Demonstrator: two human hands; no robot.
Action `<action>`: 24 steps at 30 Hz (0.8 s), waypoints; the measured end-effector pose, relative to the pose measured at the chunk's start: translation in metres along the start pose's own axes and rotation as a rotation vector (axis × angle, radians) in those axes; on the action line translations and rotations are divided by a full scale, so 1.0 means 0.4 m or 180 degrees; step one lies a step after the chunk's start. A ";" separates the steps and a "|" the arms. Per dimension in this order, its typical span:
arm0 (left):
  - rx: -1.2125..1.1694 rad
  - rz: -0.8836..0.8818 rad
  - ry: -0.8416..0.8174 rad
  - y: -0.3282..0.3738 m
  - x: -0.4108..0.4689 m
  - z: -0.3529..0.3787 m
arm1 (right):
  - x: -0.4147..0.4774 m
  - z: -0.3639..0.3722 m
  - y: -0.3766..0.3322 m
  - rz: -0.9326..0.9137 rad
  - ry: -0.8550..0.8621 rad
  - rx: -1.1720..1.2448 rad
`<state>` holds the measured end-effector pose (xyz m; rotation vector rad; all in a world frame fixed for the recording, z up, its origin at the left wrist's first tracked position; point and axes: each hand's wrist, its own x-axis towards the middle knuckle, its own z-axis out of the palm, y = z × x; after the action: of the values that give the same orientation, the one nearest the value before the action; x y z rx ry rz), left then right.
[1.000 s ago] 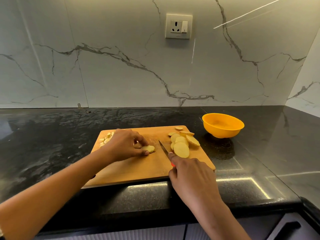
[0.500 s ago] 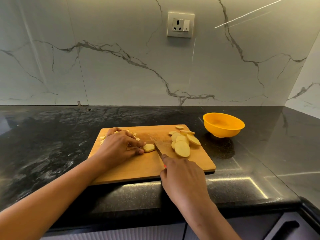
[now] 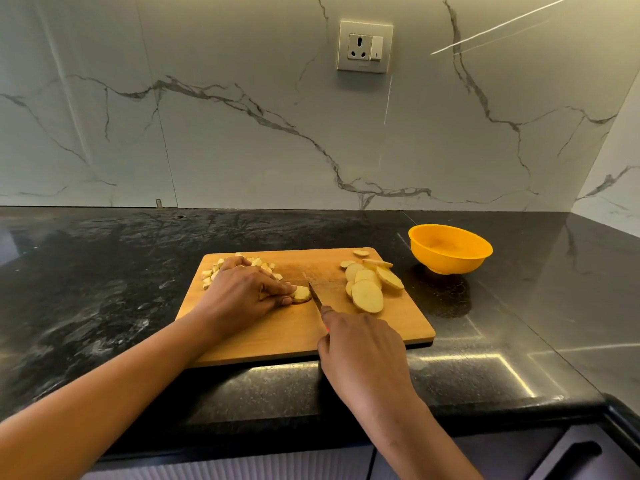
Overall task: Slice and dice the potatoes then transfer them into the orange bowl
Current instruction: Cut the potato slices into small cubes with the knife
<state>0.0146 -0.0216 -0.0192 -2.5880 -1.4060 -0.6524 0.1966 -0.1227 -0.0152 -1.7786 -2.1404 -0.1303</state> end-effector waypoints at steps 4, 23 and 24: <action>-0.0054 0.0007 0.0030 0.000 -0.003 0.006 | 0.005 -0.010 0.009 0.0076 0.0013 0.0041; 0.0096 -0.0158 -0.0055 0.009 0.017 0.018 | 0.043 0.005 -0.038 -0.0064 -0.0347 -0.0170; 0.0135 -0.0161 -0.0048 0.011 0.018 0.018 | 0.048 0.000 -0.039 -0.0088 -0.0385 -0.0145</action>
<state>0.0238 -0.0164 -0.0222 -2.5379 -1.4776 -0.6042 0.1788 -0.1079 -0.0066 -1.8260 -2.2638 -0.0809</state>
